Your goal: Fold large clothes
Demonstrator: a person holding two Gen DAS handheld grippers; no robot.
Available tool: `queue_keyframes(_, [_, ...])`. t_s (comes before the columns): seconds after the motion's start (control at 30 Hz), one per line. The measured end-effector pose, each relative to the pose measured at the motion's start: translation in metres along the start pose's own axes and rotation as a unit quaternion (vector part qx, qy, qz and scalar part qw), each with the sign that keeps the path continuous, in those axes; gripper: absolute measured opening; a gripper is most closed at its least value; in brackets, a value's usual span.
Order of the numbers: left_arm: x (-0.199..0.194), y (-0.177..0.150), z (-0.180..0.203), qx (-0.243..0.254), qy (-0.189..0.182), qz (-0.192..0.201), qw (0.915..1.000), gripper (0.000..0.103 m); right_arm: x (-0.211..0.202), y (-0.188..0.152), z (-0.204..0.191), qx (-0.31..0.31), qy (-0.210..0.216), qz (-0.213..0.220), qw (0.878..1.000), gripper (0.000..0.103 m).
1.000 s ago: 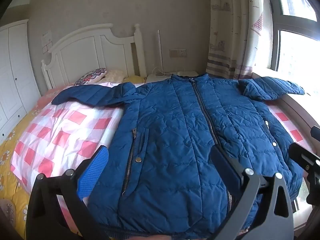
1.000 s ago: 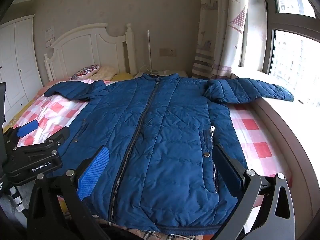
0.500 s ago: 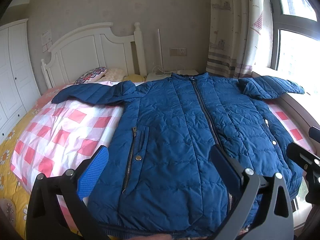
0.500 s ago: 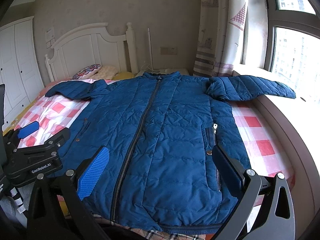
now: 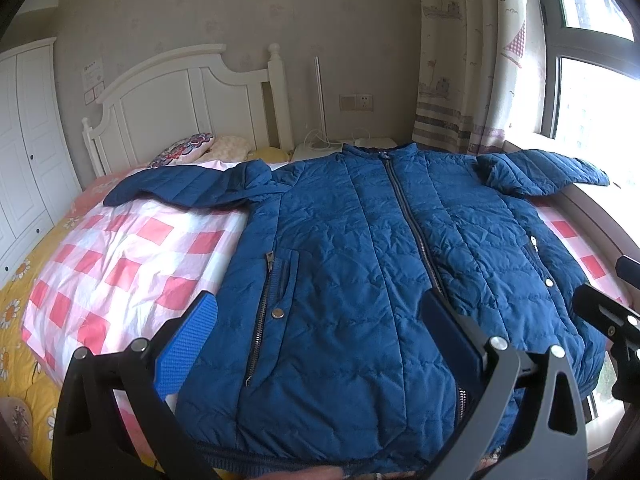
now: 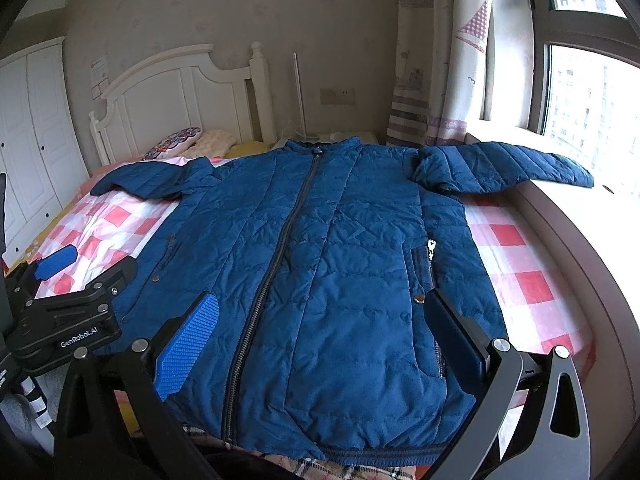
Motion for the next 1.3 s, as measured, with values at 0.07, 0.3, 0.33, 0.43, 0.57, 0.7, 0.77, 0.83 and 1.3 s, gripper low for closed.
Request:
queue_keyframes(0.07, [0.0, 0.0, 0.0, -0.001, 0.0, 0.0, 1.0, 0.101, 0.001, -0.001, 0.002, 0.003, 0.001, -0.002, 1.0, 0.099])
queue_keyframes(0.3, [-0.003, -0.017, -0.004, 0.0, 0.001, -0.002, 1.0, 0.101, 0.001, -0.002, 0.003, 0.007, 0.003, -0.005, 1.0, 0.099])
queue_keyframes(0.33, [-0.003, -0.015, -0.003, -0.001, 0.0, -0.002, 1.0, 0.101, 0.001, -0.003, 0.003, 0.008, 0.003, -0.005, 1.0, 0.099])
queue_keyframes(0.43, [-0.003, -0.017, -0.004, -0.001, 0.001, -0.002, 1.0, 0.101, 0.002, -0.004, 0.004, 0.011, 0.004, -0.006, 1.0, 0.099])
queue_keyframes(0.57, [-0.002, -0.014, -0.003, -0.001, 0.0, -0.003, 1.0, 0.101, 0.003, -0.004, 0.005, 0.012, 0.005, -0.007, 1.0, 0.099])
queue_keyframes(0.7, [-0.002, -0.014, -0.003, -0.001, 0.0, -0.003, 1.0, 0.101, 0.003, -0.004, 0.005, 0.012, 0.005, -0.007, 1.0, 0.099])
queue_keyframes(0.77, [-0.002, -0.014, -0.003, -0.001, 0.0, -0.004, 1.0, 0.101, 0.003, -0.005, 0.006, 0.014, 0.006, -0.008, 1.0, 0.099])
queue_keyframes(0.83, [-0.003, -0.016, -0.003, -0.001, 0.0, -0.004, 1.0, 0.101, 0.003, -0.005, 0.006, 0.014, 0.006, -0.008, 1.0, 0.099])
queue_keyframes(1.3, [0.001, -0.019, -0.005, -0.002, 0.002, -0.015, 0.9999, 0.101, 0.007, -0.011, 0.011, 0.024, 0.003, -0.016, 1.0, 0.099])
Point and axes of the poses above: each gripper's, at about its wrist camera, not at the fingertips, and x roughly the way its jaws point, z to its right, y to its top, the point moved 10 cm from there along x, roughly the way its jaws point, and after that the axes turned 2 degrees about -x, right-handed, at the moved point
